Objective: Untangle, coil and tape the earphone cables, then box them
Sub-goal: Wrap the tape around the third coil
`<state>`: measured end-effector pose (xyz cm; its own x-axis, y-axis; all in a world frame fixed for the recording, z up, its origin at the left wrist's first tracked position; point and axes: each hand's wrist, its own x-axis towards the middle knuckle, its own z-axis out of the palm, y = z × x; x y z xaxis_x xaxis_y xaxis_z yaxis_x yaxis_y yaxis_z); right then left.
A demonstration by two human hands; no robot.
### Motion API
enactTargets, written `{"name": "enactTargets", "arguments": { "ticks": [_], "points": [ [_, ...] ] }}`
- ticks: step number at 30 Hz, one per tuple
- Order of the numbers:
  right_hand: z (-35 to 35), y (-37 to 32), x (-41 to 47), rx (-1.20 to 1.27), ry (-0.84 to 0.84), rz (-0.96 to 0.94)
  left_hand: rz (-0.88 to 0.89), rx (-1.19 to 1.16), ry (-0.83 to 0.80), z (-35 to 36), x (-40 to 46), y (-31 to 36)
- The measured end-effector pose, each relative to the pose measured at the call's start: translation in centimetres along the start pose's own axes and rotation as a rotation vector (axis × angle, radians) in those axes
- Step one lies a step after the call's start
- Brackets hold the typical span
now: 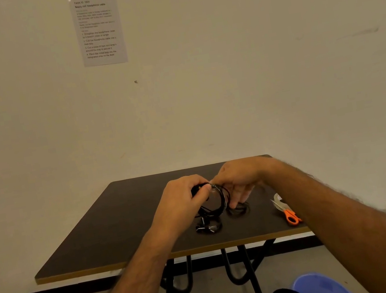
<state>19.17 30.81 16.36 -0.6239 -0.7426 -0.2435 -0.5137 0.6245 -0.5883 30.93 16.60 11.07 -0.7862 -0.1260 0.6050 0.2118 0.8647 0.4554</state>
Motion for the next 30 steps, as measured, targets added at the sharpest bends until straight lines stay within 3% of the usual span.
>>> {"name": "enactTargets", "arguments": {
  "ticks": [5,11,15,20,25,30],
  "points": [
    [0.1,0.4,0.1,0.08,0.257,-0.225,-0.093,-0.024,-0.02,-0.1,0.1,-0.1],
    [0.6,0.6,-0.7,0.037,0.142,-0.369,-0.175,-0.104,-0.053,-0.4,0.4,0.0],
    [0.9,0.5,-0.9,0.009,0.197,-0.401,-0.239,-0.175,-0.101,-0.5,0.6,-0.3],
    [1.3,0.3,-1.3,-0.081,0.234,-0.432,-0.388,-0.467,-0.151,-0.9,0.5,-0.2],
    [1.7,0.1,-2.1,-0.169,0.28,-0.461,-0.466,-0.611,-0.18,-1.1,0.5,-0.4],
    [2.3,-0.7,-3.0,-0.356,0.42,-0.512,-0.577,-0.828,-0.177,-1.2,0.6,0.0]
  ]
}}
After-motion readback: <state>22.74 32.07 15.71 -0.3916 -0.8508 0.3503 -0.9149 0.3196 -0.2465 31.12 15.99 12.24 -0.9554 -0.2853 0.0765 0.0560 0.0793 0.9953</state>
